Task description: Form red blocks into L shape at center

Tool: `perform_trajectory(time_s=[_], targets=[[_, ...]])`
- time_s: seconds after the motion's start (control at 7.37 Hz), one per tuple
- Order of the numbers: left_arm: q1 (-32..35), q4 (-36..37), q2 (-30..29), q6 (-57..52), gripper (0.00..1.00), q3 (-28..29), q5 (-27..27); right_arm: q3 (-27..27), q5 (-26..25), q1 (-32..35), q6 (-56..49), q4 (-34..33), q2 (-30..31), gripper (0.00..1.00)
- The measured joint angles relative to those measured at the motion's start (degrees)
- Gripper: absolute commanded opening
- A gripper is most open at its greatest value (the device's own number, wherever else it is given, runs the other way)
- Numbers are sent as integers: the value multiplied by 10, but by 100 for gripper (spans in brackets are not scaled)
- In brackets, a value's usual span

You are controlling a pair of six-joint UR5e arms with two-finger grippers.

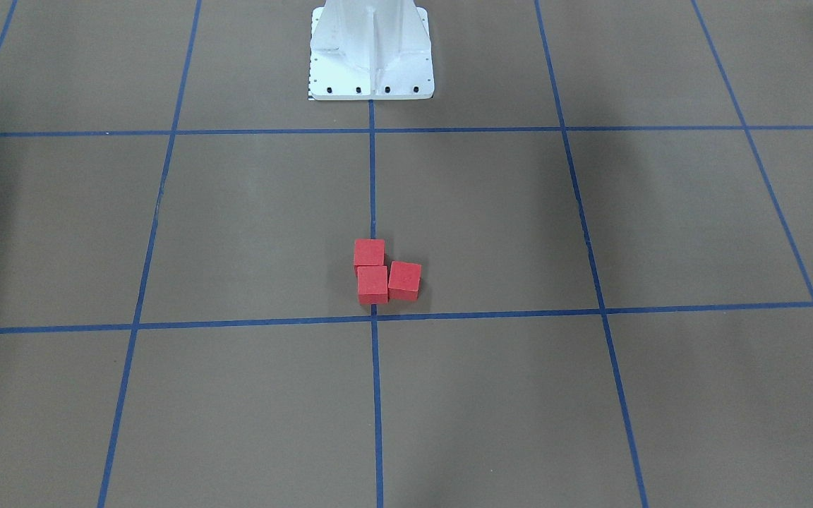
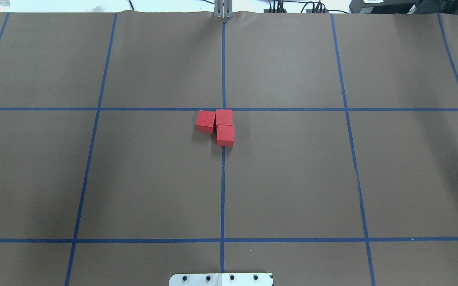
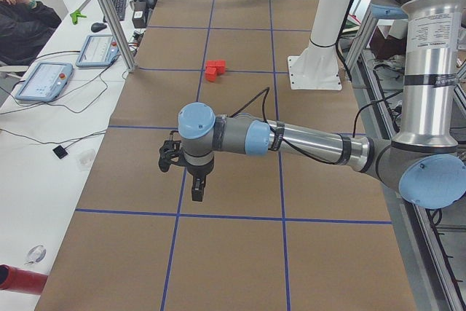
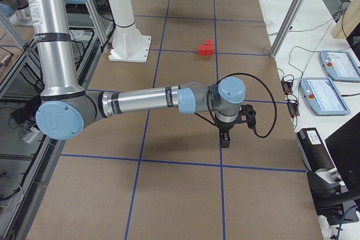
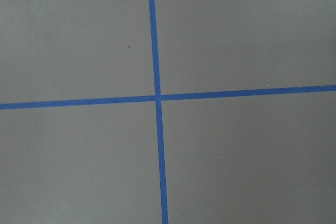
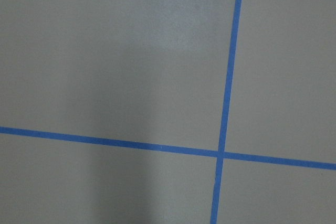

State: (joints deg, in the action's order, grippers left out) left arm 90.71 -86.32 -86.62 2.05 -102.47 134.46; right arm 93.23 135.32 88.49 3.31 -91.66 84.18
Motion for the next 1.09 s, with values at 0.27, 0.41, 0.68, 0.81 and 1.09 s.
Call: perform_trajectory(time_s=[0.27,0.41,0.68,0.81,1.09], targets=[[4,-20,27,-2,100,15,-10,17,5,8,-1,2,29,99],[5,-25,32,1,100,19,-11,27,6,10,-1,2,42,99],[3,-28,29,2,100,20,-11,35,6,15,-1,3,60,99],[3,-28,24,2,100,20,-12,36,6,20,-1,3,67,99],[2,-29,18,1,100,20,-13,37,13,25,-1,2,75,99]])
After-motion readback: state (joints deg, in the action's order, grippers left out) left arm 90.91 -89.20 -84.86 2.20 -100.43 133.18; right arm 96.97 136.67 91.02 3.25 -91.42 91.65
